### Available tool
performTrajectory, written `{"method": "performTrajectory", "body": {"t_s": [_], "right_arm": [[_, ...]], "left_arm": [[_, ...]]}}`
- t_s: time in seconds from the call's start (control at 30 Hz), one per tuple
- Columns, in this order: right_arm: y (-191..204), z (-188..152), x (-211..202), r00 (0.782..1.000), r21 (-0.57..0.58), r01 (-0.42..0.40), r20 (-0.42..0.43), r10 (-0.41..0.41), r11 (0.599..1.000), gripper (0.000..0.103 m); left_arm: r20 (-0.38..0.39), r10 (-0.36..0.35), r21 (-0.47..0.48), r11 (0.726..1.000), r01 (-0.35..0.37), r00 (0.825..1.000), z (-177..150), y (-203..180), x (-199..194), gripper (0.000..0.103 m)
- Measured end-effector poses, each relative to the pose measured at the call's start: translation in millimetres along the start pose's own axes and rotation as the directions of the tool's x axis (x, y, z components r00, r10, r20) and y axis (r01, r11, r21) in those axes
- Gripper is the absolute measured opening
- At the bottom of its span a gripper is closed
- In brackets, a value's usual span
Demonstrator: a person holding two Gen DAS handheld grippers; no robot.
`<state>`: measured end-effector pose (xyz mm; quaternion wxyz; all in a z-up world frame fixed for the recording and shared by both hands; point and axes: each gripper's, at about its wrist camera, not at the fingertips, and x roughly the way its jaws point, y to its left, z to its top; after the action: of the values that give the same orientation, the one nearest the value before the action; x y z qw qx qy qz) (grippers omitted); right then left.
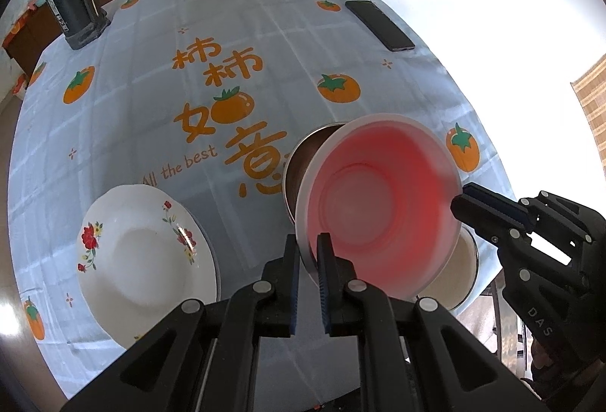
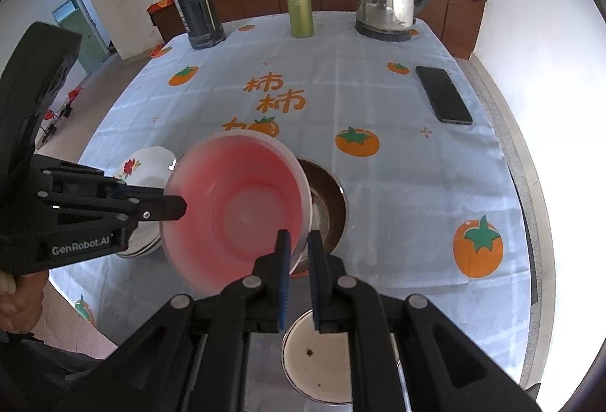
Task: Organize plates and bowls
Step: 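Lift the pink bowl with both grippers and carry it over the steel bowl, then lower the pink bowl with both grippers into the steel bowl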
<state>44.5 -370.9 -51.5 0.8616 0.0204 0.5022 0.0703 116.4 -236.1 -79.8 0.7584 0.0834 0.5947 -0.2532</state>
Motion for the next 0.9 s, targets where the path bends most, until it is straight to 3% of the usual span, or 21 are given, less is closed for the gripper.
{"method": "performTrajectory", "body": {"t_s": [0.9], "right_arm": [[-16.6, 16.2, 34.8, 0.998, 0.000, 0.028, -0.060, -0.028, 1.000, 0.009]], "left_arm": [[-0.044, -0.016, -0.051, 0.999, 0.014, 0.999, 19.8, 3.0, 23.6, 0.010]]}}
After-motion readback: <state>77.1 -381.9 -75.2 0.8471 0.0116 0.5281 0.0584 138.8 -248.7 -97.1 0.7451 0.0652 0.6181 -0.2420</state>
